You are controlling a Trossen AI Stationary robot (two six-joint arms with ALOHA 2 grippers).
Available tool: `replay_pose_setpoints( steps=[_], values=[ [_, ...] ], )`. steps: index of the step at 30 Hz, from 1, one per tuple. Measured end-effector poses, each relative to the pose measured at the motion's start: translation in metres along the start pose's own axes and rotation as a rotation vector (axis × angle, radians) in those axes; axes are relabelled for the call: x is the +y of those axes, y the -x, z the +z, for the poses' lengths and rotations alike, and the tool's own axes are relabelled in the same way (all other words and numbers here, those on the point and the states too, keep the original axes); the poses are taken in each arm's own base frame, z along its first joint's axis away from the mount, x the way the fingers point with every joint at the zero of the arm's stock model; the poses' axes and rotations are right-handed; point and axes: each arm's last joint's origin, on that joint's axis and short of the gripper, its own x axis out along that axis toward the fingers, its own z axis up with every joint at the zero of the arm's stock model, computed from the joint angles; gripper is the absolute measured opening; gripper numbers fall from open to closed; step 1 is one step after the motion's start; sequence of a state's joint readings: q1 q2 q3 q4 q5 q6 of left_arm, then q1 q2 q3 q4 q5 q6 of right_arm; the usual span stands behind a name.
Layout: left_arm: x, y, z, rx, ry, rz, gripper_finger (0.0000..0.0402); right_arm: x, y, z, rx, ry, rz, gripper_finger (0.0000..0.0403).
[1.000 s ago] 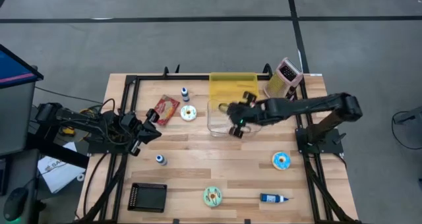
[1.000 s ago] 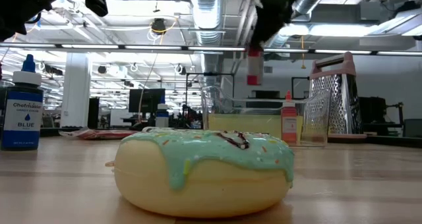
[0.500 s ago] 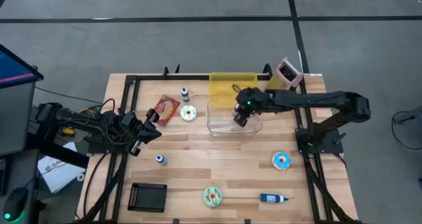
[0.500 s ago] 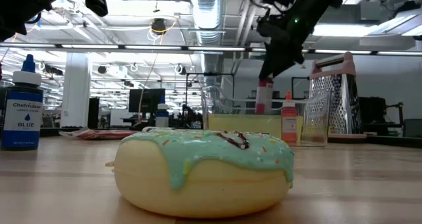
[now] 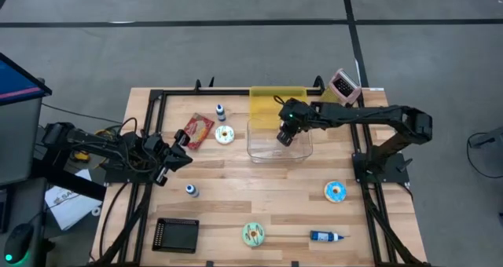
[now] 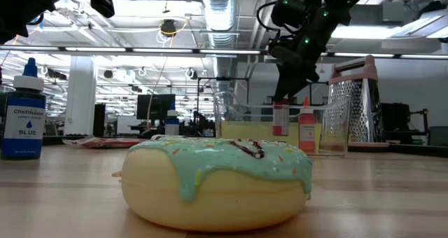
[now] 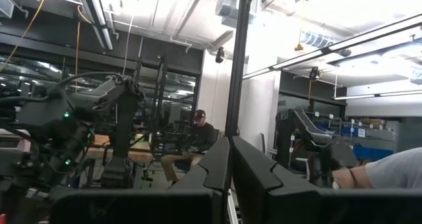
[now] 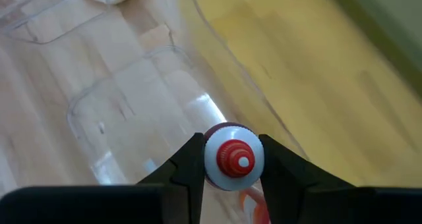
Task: Pick & Place Food Item
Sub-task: Put the red food coloring bottle into the transparent bin
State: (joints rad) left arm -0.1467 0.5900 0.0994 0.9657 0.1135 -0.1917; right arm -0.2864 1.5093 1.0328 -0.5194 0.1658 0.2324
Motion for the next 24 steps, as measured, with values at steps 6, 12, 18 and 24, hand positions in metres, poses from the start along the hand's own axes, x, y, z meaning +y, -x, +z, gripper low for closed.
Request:
replay_pose_setpoints(
  steps=[6,12,18,24],
  values=[
    [0.0,0.0,0.0,0.0,0.0,0.0,0.0011,-0.0023,-0.0013,0.0001,0.002,-0.013,0.019,0.0103],
    [0.0,0.0,0.0,0.0,0.0,0.0,0.0011,-0.003,-0.008,-0.0079,0.011,-0.01,0.027,0.0103],
    [0.0,0.0,0.0,0.0,0.0,0.001,0.0011,-0.0044,-0.0085,-0.0063,-0.008,0.004,0.018,0.0103],
    [0.0001,0.0,0.0,0.0,0.0,0.001,0.0011,-0.0091,-0.0092,-0.0068,0.007,0.0,0.01,0.0103]
  ],
)
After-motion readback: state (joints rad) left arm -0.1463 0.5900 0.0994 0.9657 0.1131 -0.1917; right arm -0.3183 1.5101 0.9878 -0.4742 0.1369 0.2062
